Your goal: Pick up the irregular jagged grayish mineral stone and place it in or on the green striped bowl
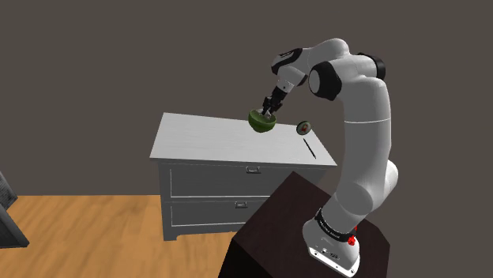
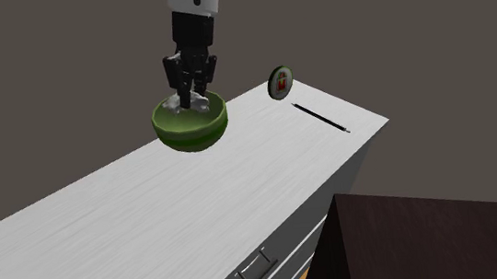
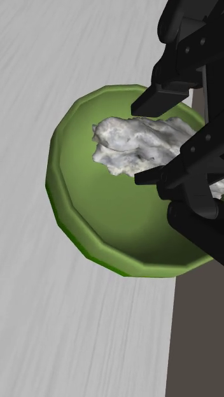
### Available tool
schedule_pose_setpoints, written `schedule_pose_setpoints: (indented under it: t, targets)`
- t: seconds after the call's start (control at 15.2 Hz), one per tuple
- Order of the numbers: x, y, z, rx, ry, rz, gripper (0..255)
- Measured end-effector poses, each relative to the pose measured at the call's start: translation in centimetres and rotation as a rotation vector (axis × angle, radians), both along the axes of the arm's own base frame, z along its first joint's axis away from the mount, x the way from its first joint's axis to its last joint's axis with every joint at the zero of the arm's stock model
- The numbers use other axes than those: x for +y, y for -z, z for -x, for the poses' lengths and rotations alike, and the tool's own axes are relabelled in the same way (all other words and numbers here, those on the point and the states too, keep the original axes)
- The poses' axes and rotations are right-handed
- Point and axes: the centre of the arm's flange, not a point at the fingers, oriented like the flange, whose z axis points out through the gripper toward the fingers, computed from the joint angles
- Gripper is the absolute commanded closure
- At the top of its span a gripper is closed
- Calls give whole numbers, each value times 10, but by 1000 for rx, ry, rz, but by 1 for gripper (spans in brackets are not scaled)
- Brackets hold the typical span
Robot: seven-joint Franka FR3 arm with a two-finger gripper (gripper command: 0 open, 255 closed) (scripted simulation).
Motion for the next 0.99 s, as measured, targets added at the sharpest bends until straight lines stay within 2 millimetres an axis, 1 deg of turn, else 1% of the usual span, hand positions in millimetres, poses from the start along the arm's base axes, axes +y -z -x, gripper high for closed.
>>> schedule_pose_setpoints:
  t: [0.26,0.33,0.73,0.79,0.99]
  targets:
    - [0,1,0,0,0,0,255]
    - [0,1,0,0,0,0,0]
    - [0,1,0,-1,0,0,0]
    - [-1,-4,1,0,0,0,0]
    - [-10,-34,5,-1,0,1,0]
